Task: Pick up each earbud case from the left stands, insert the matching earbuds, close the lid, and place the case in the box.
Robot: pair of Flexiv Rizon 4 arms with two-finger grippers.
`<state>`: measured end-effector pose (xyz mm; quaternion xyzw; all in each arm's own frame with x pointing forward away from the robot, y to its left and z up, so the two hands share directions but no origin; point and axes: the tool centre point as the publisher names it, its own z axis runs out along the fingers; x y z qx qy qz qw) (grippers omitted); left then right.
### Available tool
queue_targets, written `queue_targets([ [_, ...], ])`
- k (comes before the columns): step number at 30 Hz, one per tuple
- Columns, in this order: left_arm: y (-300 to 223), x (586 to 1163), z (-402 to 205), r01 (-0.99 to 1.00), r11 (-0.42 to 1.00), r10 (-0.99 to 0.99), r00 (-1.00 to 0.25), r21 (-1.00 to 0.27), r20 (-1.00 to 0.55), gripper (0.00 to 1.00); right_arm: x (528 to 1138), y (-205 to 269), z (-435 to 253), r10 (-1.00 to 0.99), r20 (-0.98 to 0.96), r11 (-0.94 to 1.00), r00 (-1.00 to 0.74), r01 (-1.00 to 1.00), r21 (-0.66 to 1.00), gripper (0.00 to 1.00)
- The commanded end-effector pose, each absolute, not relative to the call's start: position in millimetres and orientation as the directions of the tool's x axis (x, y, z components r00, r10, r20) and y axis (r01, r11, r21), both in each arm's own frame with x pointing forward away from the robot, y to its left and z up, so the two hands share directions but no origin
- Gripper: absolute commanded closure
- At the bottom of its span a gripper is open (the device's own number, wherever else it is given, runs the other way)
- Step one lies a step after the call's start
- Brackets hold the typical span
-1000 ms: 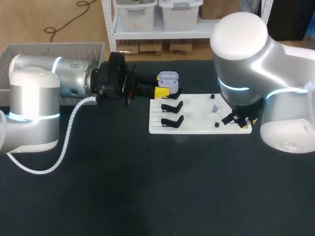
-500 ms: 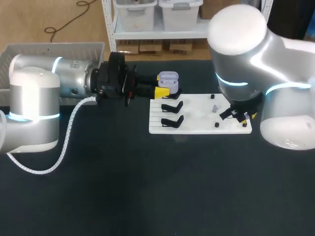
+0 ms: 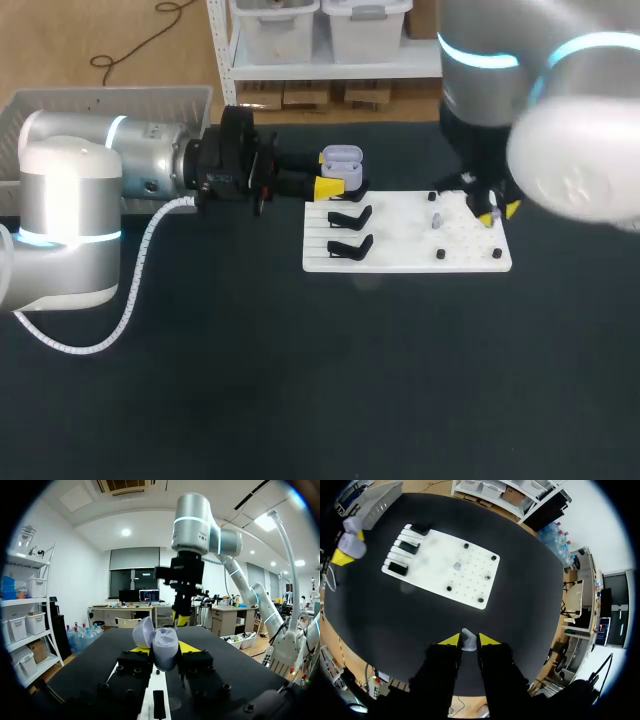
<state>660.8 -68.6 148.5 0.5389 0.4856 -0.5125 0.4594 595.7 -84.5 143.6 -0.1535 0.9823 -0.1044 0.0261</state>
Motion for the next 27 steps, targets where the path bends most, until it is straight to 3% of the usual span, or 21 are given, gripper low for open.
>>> queue_targets([
  [1,-68.2,660.6,147.7,0.994,-0.105,0.051,0.005,0.0,-0.999,1.0,586.3,-56.9,180.0,-0.289,0.022,0.928,-0.957,-0.286,-0.237,1.0],
  [6,-68.2,660.6,147.7,0.994,-0.105,0.051,0.005,0.0,-0.999,1.0,578.9,-37.8,187.4,-0.285,-0.036,0.934,-0.958,-0.269,-0.234,1.0],
  [22,-68.2,660.6,147.7,0.994,-0.105,0.051,0.005,0.0,-0.999,1.0,578.9,-37.8,187.4,-0.285,-0.036,0.934,-0.958,-0.269,-0.234,1.0],
  [27,-68.2,660.6,147.7,0.994,-0.105,0.051,0.005,0.0,-0.999,1.0,590.9,-16.2,201.3,-0.171,-0.018,0.942,-0.985,-0.158,-0.297,1.0],
])
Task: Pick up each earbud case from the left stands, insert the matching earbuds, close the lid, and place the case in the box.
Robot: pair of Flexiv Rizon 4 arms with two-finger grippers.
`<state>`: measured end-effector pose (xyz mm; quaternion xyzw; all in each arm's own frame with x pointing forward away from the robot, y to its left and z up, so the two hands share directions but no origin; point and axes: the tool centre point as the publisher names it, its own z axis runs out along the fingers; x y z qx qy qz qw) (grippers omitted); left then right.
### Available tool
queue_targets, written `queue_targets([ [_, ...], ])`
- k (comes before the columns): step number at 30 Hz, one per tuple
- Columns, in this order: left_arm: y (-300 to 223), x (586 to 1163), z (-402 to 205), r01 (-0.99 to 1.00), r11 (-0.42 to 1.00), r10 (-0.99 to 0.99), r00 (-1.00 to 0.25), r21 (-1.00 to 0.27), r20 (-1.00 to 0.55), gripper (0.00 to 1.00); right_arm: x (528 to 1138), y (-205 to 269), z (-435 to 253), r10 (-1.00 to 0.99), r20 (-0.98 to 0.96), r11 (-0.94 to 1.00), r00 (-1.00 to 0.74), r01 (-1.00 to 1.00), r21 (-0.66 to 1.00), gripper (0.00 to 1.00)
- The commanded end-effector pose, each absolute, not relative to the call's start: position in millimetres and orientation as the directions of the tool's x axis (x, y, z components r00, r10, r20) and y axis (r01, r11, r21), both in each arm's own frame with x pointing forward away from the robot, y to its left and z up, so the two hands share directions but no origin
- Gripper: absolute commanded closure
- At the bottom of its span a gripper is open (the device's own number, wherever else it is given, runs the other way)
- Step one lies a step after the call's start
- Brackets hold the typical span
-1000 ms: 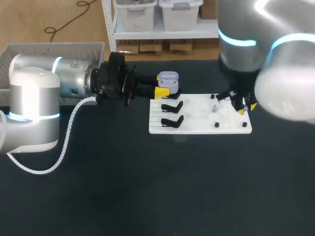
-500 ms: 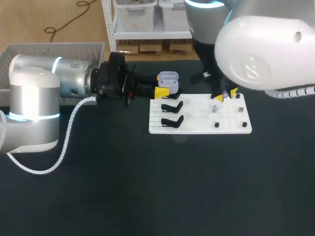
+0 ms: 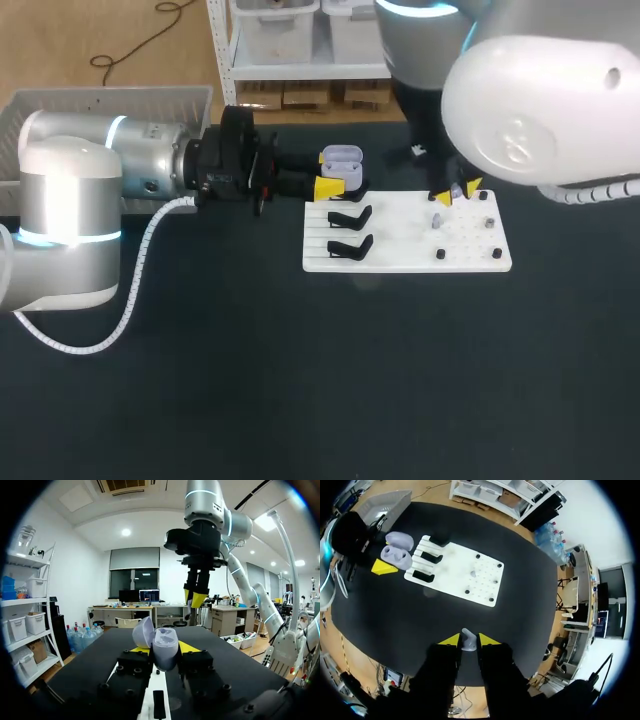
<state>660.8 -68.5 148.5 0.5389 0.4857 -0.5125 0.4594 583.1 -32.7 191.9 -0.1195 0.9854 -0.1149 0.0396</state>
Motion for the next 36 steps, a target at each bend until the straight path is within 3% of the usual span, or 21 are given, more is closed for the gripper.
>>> queue_targets([
  [1,-68.2,660.6,147.7,0.994,-0.105,0.051,0.005,0.0,-0.999,1.0,594.6,-14.3,204.0,-0.126,-0.002,0.942,-0.992,-0.119,-0.315,1.0],
  [7,-68.2,660.6,147.7,0.994,-0.105,0.051,0.005,0.0,-0.999,1.0,606.9,-7.4,215.0,0.156,0.059,0.946,-0.986,0.132,-0.295,1.0],
  [12,-68.2,660.6,147.7,0.994,-0.105,0.051,0.005,0.0,-0.999,1.0,608.6,-1.9,212.9,0.276,0.057,0.926,-0.96,0.249,-0.285,1.0],
  [28,-68.2,660.6,147.7,0.994,-0.105,0.051,0.005,0.0,-0.999,1.0,608.0,-0.2,212.5,0.285,0.038,0.928,-0.958,0.265,-0.26,1.0],
  [36,-78.4,656.2,142.1,0.991,-0.103,0.03,0.093,0.089,-0.995,1.0,613.9,12.6,217.4,0.269,-0.003,0.92,-0.963,0.258,-0.295,1.0],
])
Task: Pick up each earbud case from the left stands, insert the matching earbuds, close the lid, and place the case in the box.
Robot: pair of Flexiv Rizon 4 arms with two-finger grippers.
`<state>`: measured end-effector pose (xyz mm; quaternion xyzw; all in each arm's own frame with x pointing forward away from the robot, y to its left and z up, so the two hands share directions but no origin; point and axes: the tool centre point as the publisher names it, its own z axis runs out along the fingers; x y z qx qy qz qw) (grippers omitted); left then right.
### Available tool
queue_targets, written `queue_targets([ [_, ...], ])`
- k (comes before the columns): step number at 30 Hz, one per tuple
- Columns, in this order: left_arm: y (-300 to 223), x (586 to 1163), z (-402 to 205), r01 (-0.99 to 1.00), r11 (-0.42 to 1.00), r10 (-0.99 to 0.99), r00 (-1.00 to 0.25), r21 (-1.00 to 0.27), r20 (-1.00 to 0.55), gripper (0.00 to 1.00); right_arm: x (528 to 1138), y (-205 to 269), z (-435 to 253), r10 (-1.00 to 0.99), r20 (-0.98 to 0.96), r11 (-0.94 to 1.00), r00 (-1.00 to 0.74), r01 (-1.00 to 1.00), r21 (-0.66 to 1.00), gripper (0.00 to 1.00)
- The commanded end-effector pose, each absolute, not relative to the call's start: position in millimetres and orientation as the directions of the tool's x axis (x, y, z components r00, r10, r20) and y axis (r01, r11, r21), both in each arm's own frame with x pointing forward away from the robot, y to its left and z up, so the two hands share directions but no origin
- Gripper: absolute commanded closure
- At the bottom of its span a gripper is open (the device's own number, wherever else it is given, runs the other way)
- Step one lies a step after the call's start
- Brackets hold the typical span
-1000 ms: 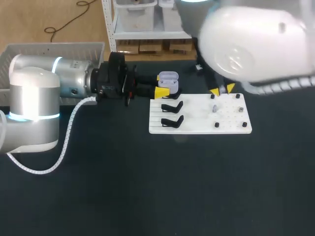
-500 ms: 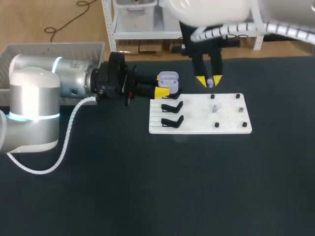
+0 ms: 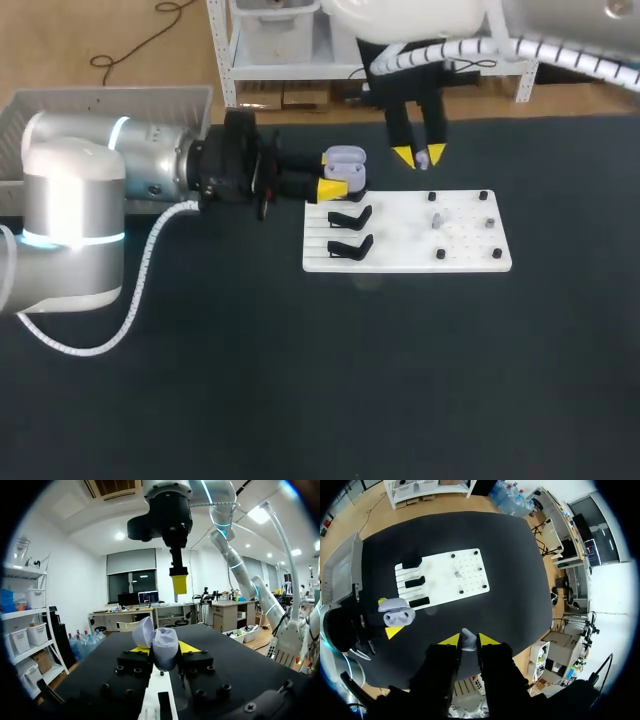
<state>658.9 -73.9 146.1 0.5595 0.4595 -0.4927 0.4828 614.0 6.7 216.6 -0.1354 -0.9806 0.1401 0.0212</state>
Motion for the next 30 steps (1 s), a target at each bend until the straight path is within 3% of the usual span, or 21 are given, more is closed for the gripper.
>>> queue_targets([
  [1,-79.5,655.8,140.7,0.991,-0.102,0.03,0.093,0.089,-0.995,1.0,613.9,14.2,217.8,0.269,-0.003,0.92,-0.963,0.258,-0.296,1.0],
  [30,-102.3,651.1,125.7,0.994,-0.097,0.075,0.05,0.043,-0.996,1.0,621.8,39.5,192.0,0.434,0.043,0.874,-0.9,0.41,-0.261,1.0],
])
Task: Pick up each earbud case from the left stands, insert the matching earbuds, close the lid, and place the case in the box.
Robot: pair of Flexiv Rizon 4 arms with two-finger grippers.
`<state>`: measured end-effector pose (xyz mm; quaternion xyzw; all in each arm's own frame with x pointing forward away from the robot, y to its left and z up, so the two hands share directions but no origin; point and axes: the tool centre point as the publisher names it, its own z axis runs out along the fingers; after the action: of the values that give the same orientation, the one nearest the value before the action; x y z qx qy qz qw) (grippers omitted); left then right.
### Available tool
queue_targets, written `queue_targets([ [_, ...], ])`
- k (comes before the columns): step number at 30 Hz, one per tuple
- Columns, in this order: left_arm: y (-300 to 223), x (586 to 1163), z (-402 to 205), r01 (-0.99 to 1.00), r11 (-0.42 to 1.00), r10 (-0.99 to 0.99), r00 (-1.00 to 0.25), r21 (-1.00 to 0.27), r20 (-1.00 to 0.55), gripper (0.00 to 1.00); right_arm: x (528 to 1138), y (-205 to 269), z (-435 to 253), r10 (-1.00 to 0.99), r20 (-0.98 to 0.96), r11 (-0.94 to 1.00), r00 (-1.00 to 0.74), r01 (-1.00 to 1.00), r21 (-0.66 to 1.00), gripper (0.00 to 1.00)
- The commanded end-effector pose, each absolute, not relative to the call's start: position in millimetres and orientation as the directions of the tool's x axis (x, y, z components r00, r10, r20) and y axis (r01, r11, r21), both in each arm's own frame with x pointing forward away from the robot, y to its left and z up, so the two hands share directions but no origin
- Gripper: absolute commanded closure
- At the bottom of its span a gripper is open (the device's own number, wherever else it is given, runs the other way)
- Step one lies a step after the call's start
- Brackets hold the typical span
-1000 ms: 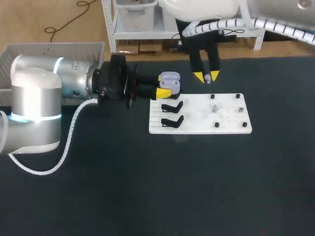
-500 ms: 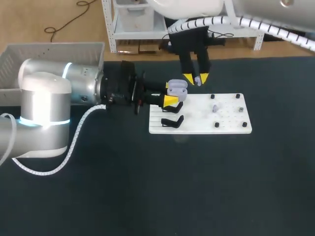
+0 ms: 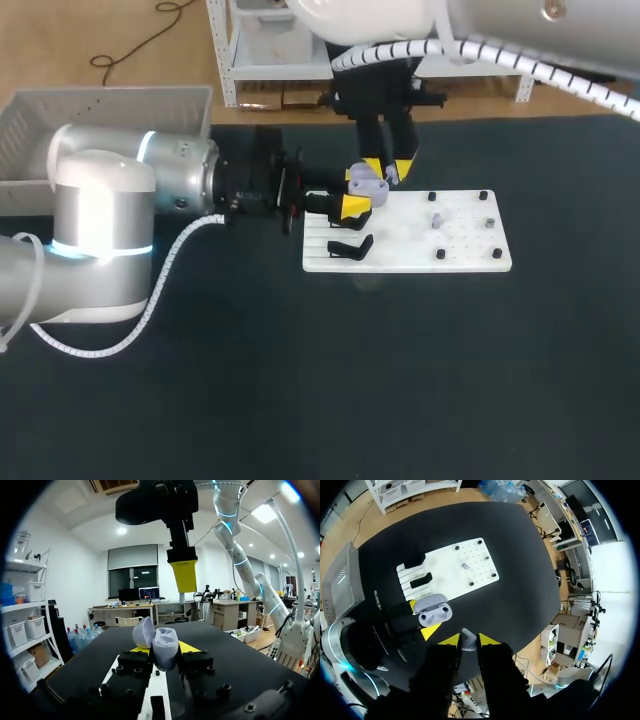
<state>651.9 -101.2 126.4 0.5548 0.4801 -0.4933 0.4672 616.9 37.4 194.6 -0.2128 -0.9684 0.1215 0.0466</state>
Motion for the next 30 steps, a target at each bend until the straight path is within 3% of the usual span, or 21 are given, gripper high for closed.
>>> queue_targets([
  [1,-102.3,651.1,125.6,0.995,-0.095,0.076,0.048,0.041,-0.996,1.0,622.6,40.1,191.1,0.438,0.043,0.872,-0.898,0.413,-0.263,1.0],
  [30,-102.5,651.3,125.0,0.996,-0.086,0.079,0.045,0.038,-0.996,1.0,633.1,55.3,182.9,0.484,0.039,0.852,-0.874,0.461,-0.248,1.0],
])
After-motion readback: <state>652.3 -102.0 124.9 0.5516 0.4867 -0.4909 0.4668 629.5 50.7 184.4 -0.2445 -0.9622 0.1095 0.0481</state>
